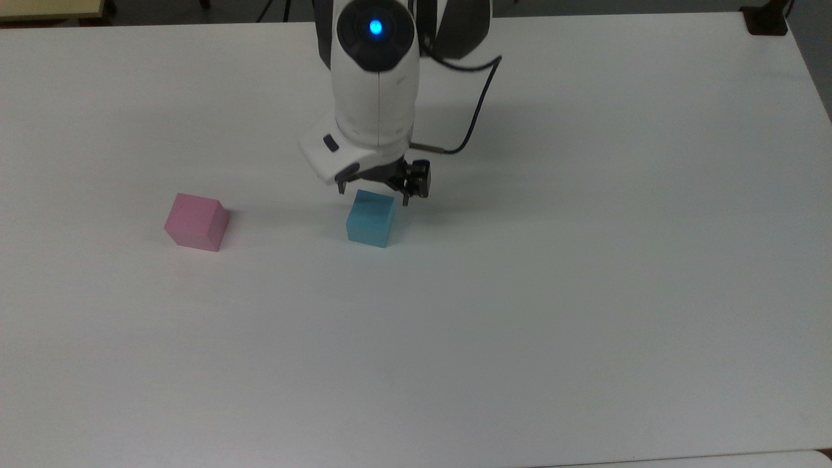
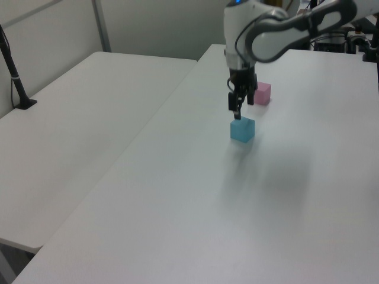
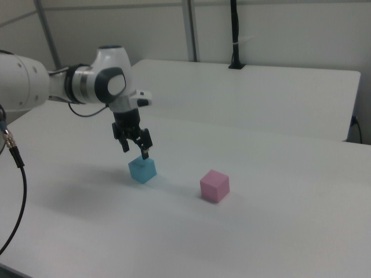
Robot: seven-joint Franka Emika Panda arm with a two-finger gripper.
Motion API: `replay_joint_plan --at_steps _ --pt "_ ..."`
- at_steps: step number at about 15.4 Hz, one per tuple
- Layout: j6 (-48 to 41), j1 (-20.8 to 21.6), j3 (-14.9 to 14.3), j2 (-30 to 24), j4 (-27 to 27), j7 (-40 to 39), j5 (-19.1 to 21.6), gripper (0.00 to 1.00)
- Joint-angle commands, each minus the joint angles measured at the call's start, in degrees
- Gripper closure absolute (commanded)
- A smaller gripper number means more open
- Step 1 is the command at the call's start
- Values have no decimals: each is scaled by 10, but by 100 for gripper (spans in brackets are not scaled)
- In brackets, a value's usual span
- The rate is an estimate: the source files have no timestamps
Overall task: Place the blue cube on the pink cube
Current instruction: 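Close the gripper on the light-blue cube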
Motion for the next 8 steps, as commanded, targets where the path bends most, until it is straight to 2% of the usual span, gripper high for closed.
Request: replay_joint_plan --at_steps 1,6,7,8 --pt "39 7 -4 11 -28 19 -20 0" --pt "40 3 -4 14 -28 17 -30 0" --pt "41 5 -4 23 -28 18 -30 6" --pt "41 6 -4 30 -27 19 -30 20"
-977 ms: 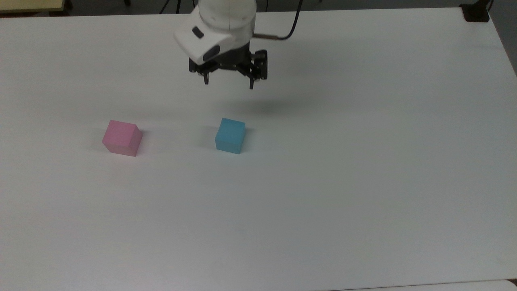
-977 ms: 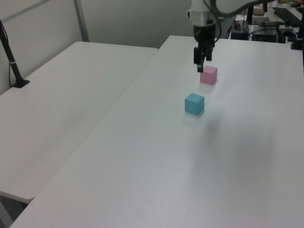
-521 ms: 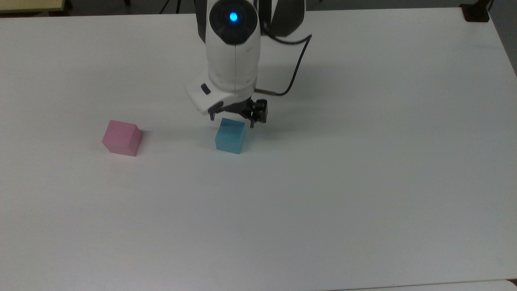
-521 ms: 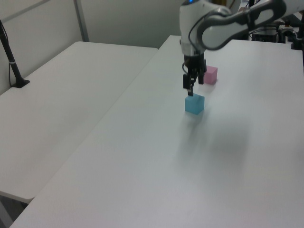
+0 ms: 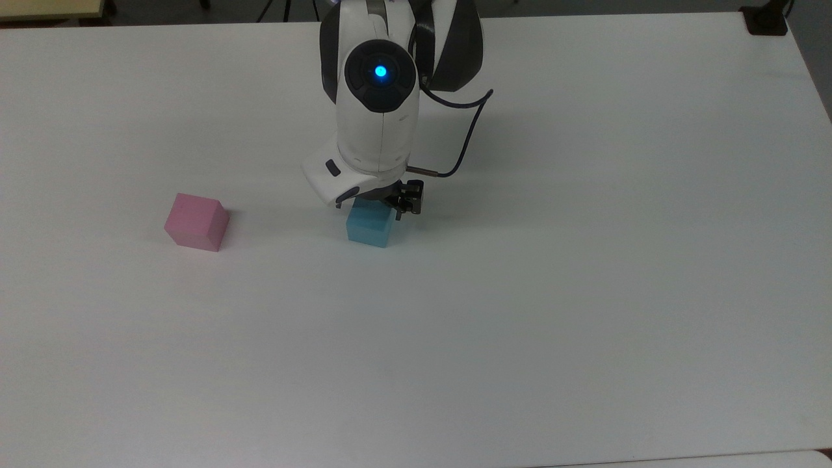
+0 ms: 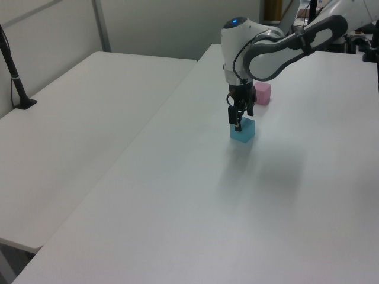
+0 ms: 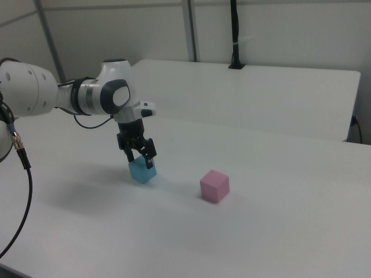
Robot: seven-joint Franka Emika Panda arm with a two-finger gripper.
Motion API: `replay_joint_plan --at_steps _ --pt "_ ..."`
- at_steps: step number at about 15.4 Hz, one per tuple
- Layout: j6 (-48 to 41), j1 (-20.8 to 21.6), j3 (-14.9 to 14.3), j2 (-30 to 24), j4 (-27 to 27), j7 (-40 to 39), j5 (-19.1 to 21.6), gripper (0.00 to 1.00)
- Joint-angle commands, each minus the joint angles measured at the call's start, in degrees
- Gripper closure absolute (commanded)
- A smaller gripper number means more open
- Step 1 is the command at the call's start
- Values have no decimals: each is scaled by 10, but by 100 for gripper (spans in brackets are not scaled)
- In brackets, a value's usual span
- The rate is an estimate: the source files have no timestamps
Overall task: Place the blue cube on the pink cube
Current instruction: 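Close the gripper on the light-blue cube, then lift the light-blue cube and carry it over the pink cube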
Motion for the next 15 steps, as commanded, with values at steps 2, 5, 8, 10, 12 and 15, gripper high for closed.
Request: replay_joint_plan --at_steps 2,5,8,10,12,15 --pt "28 8 -4 8 -16 11 -9 59" --pt "22 1 -4 5 -9 -18 -8 81" --pt "-61 -37 -9 -24 29 -141 -6 81" --pt "-113 -78 -10 -26 74 -191 -6 79" --pt "-111 -114 -11 -25 79 -217 -10 79" --pt "-67 -156 -11 -20 76 -251 -10 76"
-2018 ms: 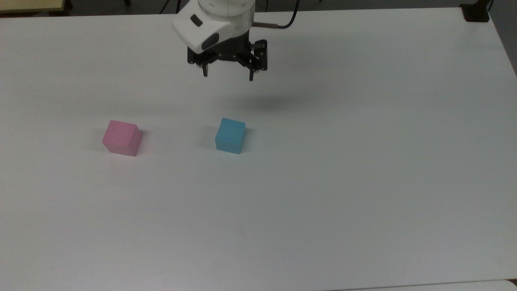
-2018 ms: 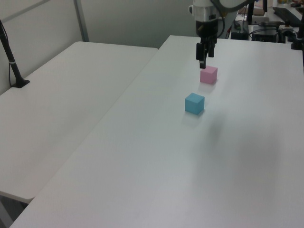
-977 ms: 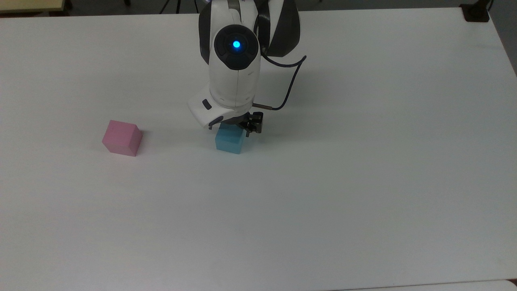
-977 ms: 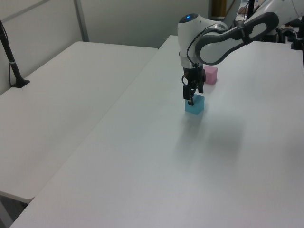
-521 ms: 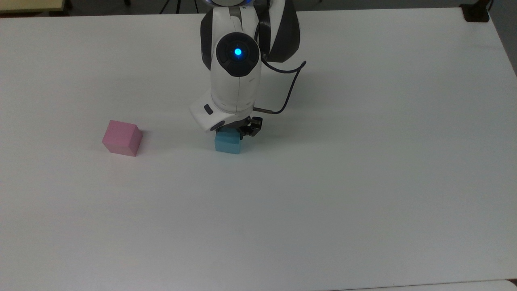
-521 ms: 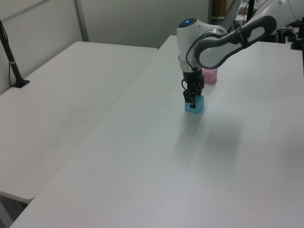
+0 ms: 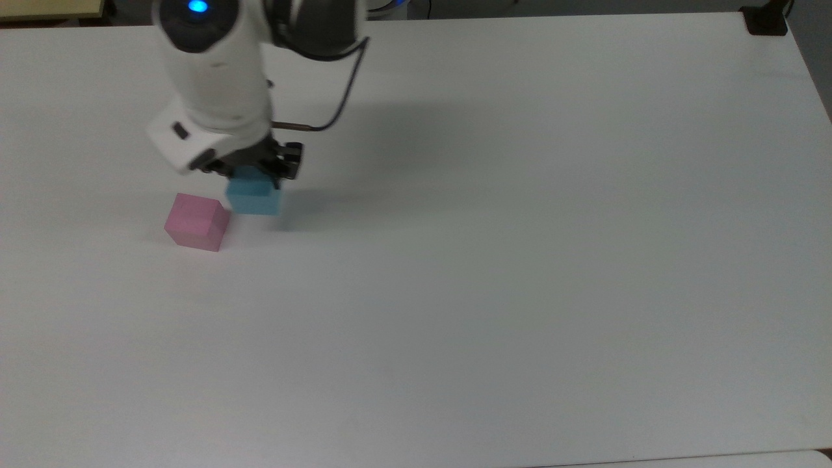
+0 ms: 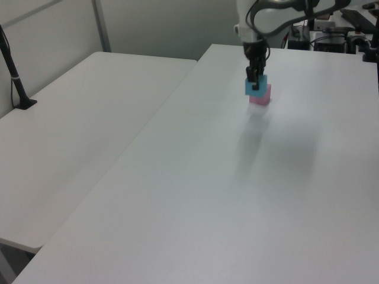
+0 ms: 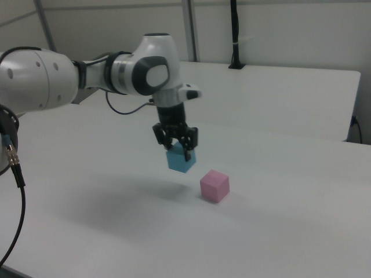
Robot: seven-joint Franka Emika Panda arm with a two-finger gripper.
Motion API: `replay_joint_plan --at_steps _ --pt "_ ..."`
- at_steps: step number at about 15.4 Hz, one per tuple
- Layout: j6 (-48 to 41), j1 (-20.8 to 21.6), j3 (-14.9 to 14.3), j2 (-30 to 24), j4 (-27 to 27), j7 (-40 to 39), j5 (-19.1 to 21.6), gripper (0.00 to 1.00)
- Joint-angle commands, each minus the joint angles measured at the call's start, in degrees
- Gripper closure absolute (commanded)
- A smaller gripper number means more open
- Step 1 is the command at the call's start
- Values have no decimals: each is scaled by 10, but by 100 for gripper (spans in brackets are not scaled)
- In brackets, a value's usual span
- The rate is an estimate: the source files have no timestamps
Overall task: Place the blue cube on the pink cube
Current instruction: 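Lift the light-blue cube and carry it over the pink cube, then lower the light-blue cube onto the pink cube and open the gripper, then raise the open gripper away from the stacked cubes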
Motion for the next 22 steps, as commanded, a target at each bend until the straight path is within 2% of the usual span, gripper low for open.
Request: replay_joint_plan --at_steps 1,5,6,7,8,12,14,16,20,22 --pt "63 -44 0 11 -6 -29 -6 74" --pt "121 -71 1 43 -7 -29 -32 66" --pt "123 -71 0 44 -7 -29 -33 46" --pt "123 -71 1 43 -8 -29 -33 4" --pt "122 -71 0 39 -14 -30 -34 0" --pt "112 -67 1 16 -15 -19 -27 0" --pt "70 -62 7 -10 -14 -12 -26 0" --pt "38 -25 8 -52 -15 21 -26 0" --pt "-29 52 8 -99 -16 124 -23 0" --pt "-65 96 4 -120 -22 134 -12 0"
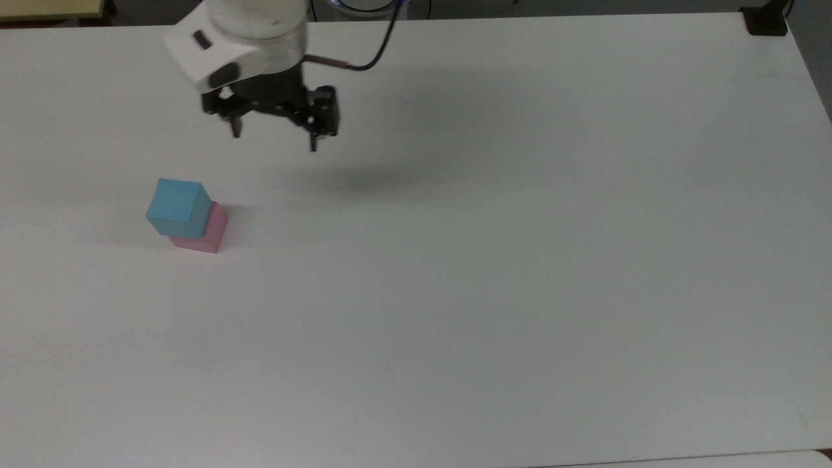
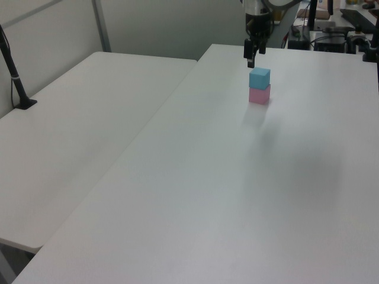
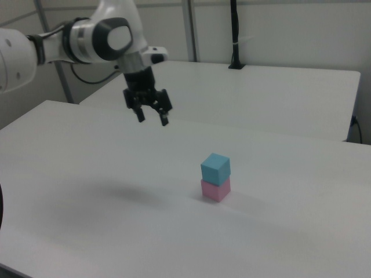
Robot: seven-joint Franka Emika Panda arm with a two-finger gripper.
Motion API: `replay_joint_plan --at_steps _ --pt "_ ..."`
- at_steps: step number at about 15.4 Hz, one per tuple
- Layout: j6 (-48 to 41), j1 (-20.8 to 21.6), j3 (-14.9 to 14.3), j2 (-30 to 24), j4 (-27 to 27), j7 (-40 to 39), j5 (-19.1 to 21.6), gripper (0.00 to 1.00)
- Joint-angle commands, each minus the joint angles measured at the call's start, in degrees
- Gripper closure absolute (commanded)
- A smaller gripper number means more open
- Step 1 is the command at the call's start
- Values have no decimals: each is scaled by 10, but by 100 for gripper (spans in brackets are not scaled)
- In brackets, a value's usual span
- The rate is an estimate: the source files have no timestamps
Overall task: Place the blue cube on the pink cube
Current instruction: 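Raise the open gripper away from the stacked cubes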
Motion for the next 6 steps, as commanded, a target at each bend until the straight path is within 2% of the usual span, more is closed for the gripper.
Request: replay_joint_plan --at_steps 1,6 --pt "-36 51 -9 -36 -31 34 12 0" --pt "-57 51 -6 -58 -36 42 48 0"
